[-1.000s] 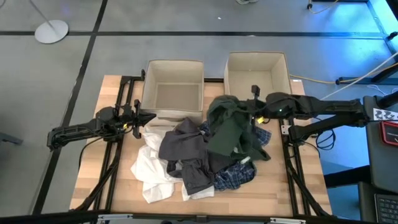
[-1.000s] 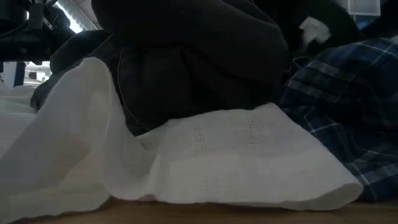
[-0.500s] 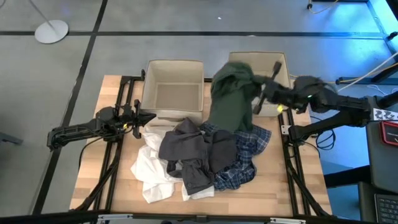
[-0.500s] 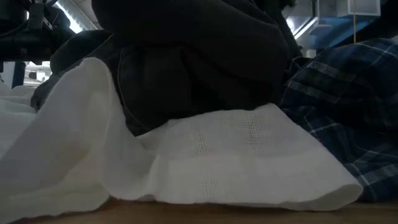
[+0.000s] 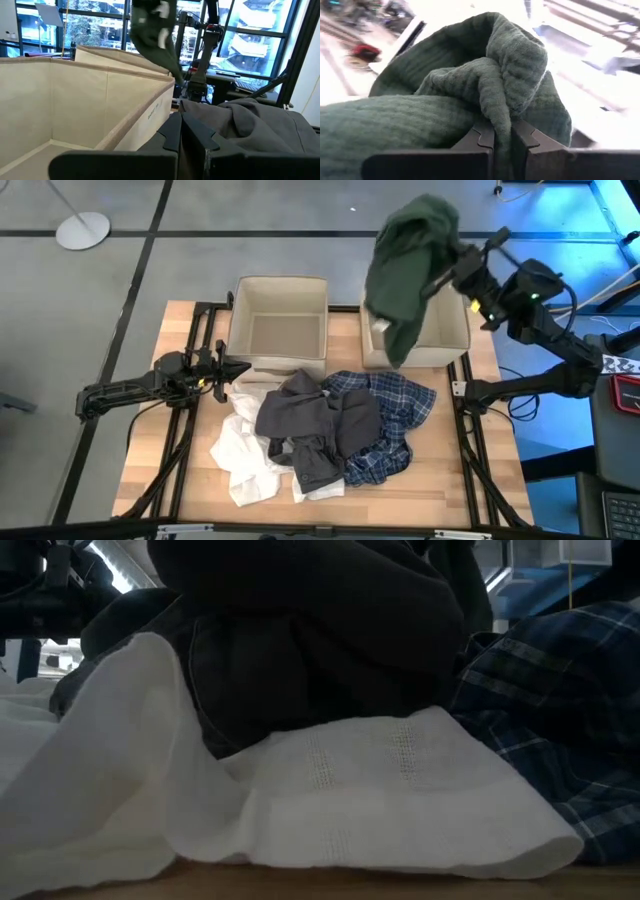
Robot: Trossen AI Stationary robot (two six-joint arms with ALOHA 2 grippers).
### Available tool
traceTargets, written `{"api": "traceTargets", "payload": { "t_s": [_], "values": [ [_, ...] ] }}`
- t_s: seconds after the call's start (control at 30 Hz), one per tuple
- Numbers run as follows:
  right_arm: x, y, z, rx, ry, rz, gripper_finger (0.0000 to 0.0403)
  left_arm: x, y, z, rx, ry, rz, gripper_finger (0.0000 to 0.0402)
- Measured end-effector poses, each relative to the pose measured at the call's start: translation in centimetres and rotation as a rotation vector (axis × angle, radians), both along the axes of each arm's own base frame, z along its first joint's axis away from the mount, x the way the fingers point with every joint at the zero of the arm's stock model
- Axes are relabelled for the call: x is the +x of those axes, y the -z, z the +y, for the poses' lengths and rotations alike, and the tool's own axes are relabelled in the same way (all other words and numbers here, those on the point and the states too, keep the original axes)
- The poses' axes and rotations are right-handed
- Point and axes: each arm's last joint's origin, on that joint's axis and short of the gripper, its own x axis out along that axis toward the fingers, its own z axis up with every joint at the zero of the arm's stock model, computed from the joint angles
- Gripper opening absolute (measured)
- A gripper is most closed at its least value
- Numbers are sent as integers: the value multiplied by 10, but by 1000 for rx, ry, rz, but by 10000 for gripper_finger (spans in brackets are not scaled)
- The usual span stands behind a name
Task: Sort clothes
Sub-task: Put the green shirt in the right laundry organizer
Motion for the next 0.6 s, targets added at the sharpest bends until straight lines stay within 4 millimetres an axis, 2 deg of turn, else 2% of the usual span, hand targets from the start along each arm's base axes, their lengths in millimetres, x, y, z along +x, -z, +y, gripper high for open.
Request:
{"api": "traceTargets", "payload": {
  "t_s": [0.17, 0.3, 0.6],
  "values": [
    [-10, -8, -15, -92, 87, -15, 21, 0, 0, 0, 0, 0, 0, 4],
    [-15, -6, -26, -63, 125, -34, 21, 0, 0, 0, 0, 0, 0, 4],
    [-10, 31, -41, 239, 145, 149, 21, 0, 0, 0, 0, 0, 0, 4]
  ]
}}
